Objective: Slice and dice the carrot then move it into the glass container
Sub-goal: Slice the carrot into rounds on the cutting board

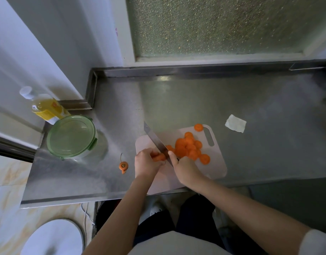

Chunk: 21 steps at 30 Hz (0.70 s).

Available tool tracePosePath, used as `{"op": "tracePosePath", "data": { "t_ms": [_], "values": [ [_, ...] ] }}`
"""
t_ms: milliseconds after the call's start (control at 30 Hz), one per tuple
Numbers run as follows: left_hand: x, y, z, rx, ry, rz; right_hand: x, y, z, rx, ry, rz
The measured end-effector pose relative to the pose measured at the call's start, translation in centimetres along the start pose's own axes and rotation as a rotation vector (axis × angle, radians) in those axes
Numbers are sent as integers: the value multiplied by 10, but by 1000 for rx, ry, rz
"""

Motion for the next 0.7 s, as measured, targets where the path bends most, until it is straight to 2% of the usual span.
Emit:
{"op": "tracePosePath", "data": {
  "t_ms": [200,300,367,500,567,700],
  "values": [
    [-1,-2,-4,6,17,32,-4,-7,10,56,-29,-23],
    [1,-3,-3,9,10,42,-11,-5,3,16,-36,74],
    [1,-2,-3,5,15,39,-15,-12,-15,143,52,41],
    [3,-1,-1,8,9,29,-16,-4,-20,-7,23,81],
    [4,0,-1,19,8,29,-15,-2,-24,1,84,67],
    [6,1,-1,34,11,33,-11,3,-25,38,80,22]
  ]
}}
Point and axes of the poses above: each hand's wrist, its own x-axis towards the middle knuckle, its own y-axis out of the palm, z = x × y, the point moved 10 cm from there along x, towards the middle knuckle, and after that the axes turned 14 degrees about x, right-handed, at the moved point
